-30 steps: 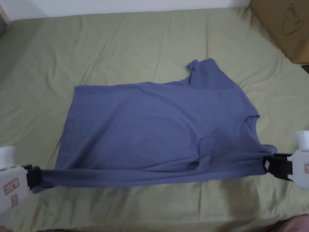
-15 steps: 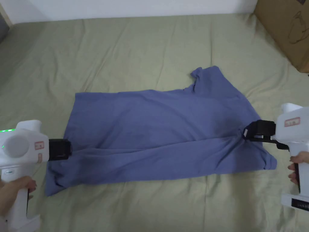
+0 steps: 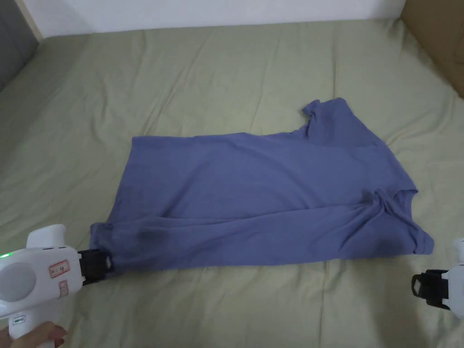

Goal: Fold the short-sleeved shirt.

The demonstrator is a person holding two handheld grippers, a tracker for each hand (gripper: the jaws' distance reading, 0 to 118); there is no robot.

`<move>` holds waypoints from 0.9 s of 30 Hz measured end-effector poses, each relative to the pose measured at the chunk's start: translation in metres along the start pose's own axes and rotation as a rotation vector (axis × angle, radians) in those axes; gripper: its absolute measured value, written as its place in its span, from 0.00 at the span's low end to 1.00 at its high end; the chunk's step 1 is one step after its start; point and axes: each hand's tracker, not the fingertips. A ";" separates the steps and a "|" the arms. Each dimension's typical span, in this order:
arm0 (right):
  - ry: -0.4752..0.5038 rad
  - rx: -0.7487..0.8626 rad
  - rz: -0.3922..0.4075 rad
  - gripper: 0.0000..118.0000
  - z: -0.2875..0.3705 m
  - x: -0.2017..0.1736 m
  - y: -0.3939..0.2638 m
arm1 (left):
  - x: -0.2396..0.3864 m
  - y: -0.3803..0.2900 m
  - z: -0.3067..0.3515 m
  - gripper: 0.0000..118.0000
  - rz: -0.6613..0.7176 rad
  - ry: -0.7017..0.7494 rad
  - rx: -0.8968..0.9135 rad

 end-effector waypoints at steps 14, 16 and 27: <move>-0.005 0.086 -0.003 0.64 -0.023 0.013 0.063 | 0.031 0.004 -0.006 0.05 -0.135 0.047 -0.039; -0.079 0.051 -0.013 0.64 -0.040 0.013 0.086 | 0.032 0.005 -0.003 0.05 -0.147 0.035 -0.042; -0.022 0.028 0.007 0.10 -0.037 0.000 0.084 | 0.028 0.010 0.007 0.05 -0.122 0.013 -0.052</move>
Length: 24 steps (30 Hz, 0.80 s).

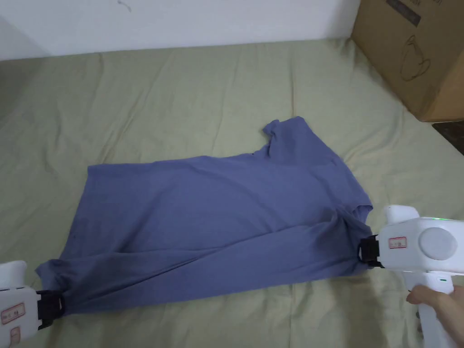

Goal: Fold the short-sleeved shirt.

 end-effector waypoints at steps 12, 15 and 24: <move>0.015 -0.027 -0.083 0.10 0.073 0.022 -0.108 | -0.014 -0.058 0.047 0.05 -0.013 0.004 -0.039; -0.011 -0.073 -0.088 0.14 0.061 0.026 -0.139 | -0.013 -0.084 0.038 0.05 -0.057 0.014 -0.073; -0.053 0.081 -0.006 0.56 0.091 0.008 -0.095 | 0.005 -0.044 0.063 0.72 0.006 -0.025 0.056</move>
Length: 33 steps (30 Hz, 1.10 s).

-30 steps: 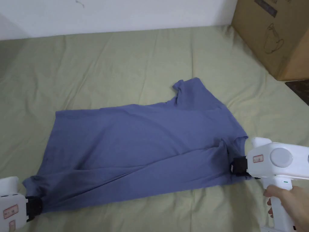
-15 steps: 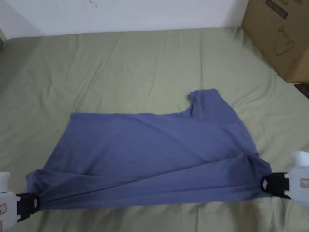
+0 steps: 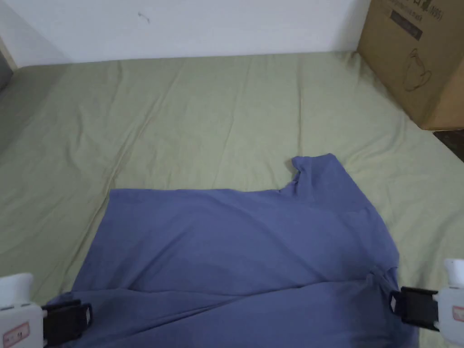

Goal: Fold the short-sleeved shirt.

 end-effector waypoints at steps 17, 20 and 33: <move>0.014 0.027 -0.002 0.74 -0.111 -0.013 0.166 | 0.034 0.060 -0.063 0.01 -0.082 0.017 -0.065; -0.006 -0.043 -0.007 0.82 -0.166 -0.007 0.211 | 0.036 0.068 -0.070 0.01 -0.079 0.018 -0.067; -0.041 -0.149 0.050 0.04 -0.209 -0.023 0.232 | 0.027 0.083 -0.089 0.01 -0.056 0.028 -0.082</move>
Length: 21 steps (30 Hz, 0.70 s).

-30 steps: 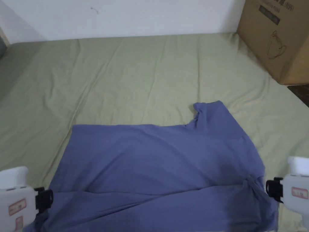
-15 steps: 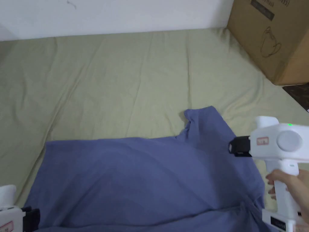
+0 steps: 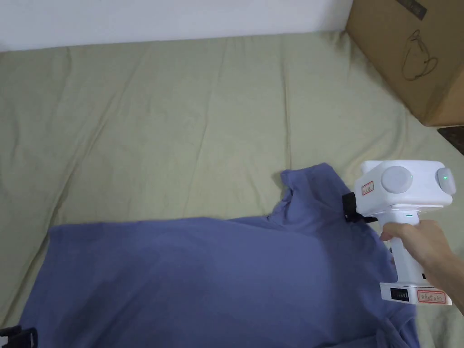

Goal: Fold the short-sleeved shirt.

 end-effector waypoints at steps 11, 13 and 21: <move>0.029 0.044 0.031 0.03 0.021 -0.007 0.007 | 0.004 0.096 -0.055 0.95 -0.002 -0.024 0.065; 0.030 0.039 0.020 0.03 0.020 -0.005 0.005 | 0.008 0.121 -0.075 0.93 -0.001 -0.002 0.088; 0.034 0.019 -0.003 0.03 0.017 -0.005 0.000 | 0.017 0.154 -0.146 0.73 -0.057 0.088 -0.007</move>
